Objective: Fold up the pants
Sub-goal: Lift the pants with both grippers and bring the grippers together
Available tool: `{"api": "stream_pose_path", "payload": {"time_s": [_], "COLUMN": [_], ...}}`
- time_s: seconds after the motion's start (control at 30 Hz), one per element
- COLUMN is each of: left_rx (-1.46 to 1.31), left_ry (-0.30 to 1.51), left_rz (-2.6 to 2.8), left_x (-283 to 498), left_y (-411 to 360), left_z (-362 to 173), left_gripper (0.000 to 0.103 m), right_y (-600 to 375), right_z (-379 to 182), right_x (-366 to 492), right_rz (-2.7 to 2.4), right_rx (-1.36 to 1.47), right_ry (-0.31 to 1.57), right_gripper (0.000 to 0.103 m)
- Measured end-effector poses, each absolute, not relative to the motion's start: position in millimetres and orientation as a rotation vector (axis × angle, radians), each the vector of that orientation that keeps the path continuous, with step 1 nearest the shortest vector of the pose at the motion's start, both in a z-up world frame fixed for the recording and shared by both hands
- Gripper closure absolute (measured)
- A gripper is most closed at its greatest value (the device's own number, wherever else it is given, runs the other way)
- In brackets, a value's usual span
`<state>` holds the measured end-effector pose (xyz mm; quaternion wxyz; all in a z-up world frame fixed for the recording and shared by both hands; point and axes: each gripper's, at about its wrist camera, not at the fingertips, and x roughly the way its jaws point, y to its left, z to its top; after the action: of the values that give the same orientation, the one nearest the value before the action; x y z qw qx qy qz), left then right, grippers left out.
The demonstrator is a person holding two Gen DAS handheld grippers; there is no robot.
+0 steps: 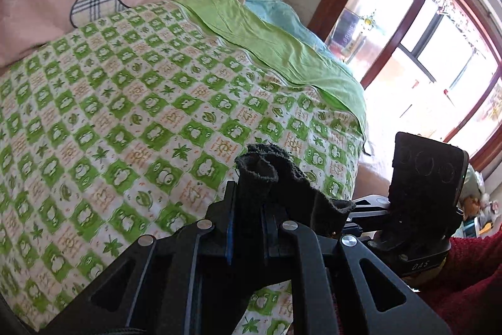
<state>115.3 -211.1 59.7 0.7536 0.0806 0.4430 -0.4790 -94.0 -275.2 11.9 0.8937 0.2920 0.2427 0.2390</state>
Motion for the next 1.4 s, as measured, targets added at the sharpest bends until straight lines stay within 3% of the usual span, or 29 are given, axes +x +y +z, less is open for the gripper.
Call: {"api": "stream_pose_path", "payload": {"time_s": [0.27,0.37,0.9,1.0,1.13,1.4], "left_rx": [0.035,0.009,-0.155,-0.174,-0.214,-0.275], "left_ry": [0.948,0.959,1.051,1.056,1.062,1.047], "left_rz": [-0.897,-0.85,-0.621,-0.591,-0.554,-0.489], "left_x": [108,103,92,89,86,72], "left_y": [-116,-102,-28,-19,-5,21], "left_z": [59,46,-23,-29,-34,-31], "left_gripper": [0.094,0.098,0.097,0.097,0.096,0.09], "right_y": [-211,-193,-132,-127,-118,-95], "right_z": [10,1,-39,-46,-48,-36], "right_x": [-62,-53,-18,-18,-19,-22], "right_rz": [0.658,0.689,0.717,0.715,0.749,0.793], "right_rx": [0.527,0.507,0.379,0.364,0.36,0.293], "right_ry": [0.581,0.623,0.863,0.898,0.911,0.904], "right_gripper": [0.091,0.091,0.087,0.084,0.056,0.053]}}
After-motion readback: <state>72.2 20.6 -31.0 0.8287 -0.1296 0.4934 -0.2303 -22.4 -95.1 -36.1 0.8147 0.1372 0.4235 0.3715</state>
